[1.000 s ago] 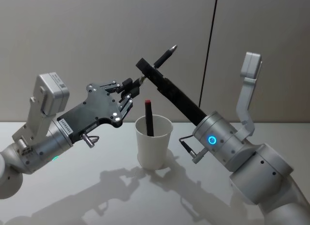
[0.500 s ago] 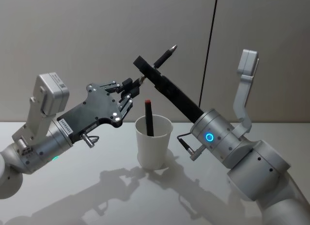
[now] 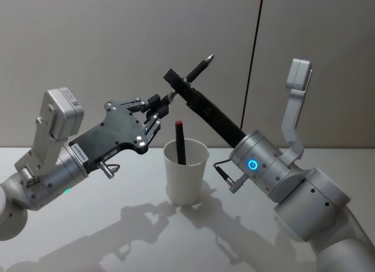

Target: Place the pen into the pen holder.

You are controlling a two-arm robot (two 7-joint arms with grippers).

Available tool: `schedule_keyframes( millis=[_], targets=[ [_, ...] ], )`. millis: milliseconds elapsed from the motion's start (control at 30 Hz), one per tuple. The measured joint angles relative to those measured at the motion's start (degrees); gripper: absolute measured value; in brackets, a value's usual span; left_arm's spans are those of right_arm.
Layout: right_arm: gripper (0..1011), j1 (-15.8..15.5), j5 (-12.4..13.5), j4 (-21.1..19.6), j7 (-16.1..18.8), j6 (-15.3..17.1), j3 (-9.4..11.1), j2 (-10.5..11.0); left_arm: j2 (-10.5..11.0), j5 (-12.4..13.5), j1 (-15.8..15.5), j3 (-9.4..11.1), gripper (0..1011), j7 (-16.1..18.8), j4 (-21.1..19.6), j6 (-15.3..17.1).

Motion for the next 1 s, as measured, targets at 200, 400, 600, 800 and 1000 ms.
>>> schedule_keyframes(
  millis=[200,400,600,800,1000],
  targets=[
    [399,0.07,0.01,0.05,0.00,-0.03,-0.05,0.04,0.00,0.00,0.00,0.00,192,0.00,0.00,0.00],
    [221,0.10,0.02,0.07,0.02,-0.04,-0.08,0.04,0.00,0.00,0.00,0.00,192,0.00,0.00,0.00],
    [161,0.13,0.03,0.08,0.09,-0.04,-0.10,0.04,0.00,0.02,0.00,0.00,192,0.00,0.01,0.01],
    [162,0.16,0.03,0.12,0.09,-0.04,-0.10,0.04,0.00,0.03,0.00,0.00,192,0.00,0.01,0.01],
    [162,0.16,0.03,0.14,0.09,-0.04,-0.09,0.04,0.00,0.01,0.00,0.00,192,0.00,0.01,0.01]
  ],
)
